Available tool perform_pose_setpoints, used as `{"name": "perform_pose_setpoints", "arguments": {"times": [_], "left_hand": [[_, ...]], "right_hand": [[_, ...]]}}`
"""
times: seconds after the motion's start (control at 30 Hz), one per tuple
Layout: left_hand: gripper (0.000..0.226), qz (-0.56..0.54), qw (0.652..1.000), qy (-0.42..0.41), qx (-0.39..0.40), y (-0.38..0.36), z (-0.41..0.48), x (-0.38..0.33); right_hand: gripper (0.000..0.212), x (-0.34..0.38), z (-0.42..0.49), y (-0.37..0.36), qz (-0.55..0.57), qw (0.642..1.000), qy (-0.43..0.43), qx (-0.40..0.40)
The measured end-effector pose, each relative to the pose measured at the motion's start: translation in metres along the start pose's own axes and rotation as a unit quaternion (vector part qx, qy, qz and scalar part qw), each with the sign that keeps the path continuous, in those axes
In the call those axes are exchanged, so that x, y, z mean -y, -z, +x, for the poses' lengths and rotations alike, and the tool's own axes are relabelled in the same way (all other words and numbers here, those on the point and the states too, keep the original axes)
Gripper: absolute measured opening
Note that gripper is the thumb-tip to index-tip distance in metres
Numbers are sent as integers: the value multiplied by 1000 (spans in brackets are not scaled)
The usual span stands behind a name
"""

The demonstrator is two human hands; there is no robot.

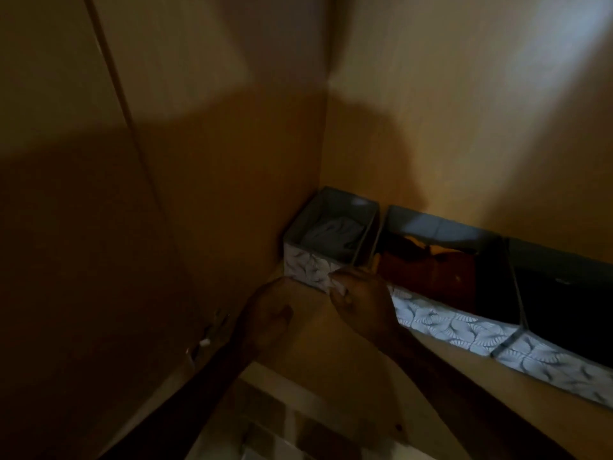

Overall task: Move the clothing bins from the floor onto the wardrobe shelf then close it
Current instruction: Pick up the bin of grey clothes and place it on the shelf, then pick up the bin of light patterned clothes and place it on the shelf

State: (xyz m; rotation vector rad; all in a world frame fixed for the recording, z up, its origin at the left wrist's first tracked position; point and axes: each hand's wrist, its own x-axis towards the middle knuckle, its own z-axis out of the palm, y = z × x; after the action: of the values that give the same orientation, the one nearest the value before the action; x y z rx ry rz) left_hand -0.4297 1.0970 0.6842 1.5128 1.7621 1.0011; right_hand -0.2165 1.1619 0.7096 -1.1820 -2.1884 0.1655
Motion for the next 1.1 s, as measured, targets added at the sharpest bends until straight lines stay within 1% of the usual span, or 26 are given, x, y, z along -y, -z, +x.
{"name": "perform_pose_setpoints", "arguments": {"times": [0.03, 0.07, 0.13, 0.23, 0.3, 0.4, 0.43, 0.5, 0.57, 0.73, 0.77, 0.9, 1.03, 1.1], "left_hand": [[69, -24, 1000, 10, -4, 0, -19, 9], [66, -50, 998, 24, -7, 1, -35, 12], [55, -75, 995, 60, -34, 2, -70, 23], [50, -80, 986, 118, -86, 2, -131, 37], [48, -60, 980, 148, -121, -1, -172, 47], [50, -40, 958, 219, -180, -11, -233, 56], [51, -34, 945, 252, -206, -20, -260, 60], [50, -34, 923, 299, -239, -35, -301, 64], [49, -27, 901, 341, -269, -50, -337, 65], [42, -64, 820, 430, -372, -92, -430, 49], [41, -75, 800, 446, -394, -101, -452, 42], [41, -97, 739, 486, -457, -132, -521, 22], [43, -112, 667, 511, -531, -167, -596, -6], [43, -111, 659, 516, -535, -179, -621, -14]], "right_hand": [[49, 7, -12, -6, 47, 999, -10, 21], [54, 12, -24, -9, 76, 996, -23, 37], [47, 21, -47, -16, 108, 992, -26, 58], [43, 41, -88, -27, 170, 974, -79, 129], [38, 54, -112, -35, 202, 962, -78, 166], [36, 74, -142, -39, 245, 933, -62, 257], [36, 80, -153, -42, 256, 918, -42, 300], [38, 88, -170, -47, 268, 893, -17, 361], [38, 90, -187, -57, 271, 875, 8, 402], [40, 118, -244, -69, 261, 828, 77, 491], [40, 129, -257, -67, 265, 812, 97, 511], [37, 163, -301, -59, 260, 763, 173, 567], [34, 201, -359, -45, 247, 711, 245, 611], [33, 212, -378, -39, 245, 696, 260, 623]]}}
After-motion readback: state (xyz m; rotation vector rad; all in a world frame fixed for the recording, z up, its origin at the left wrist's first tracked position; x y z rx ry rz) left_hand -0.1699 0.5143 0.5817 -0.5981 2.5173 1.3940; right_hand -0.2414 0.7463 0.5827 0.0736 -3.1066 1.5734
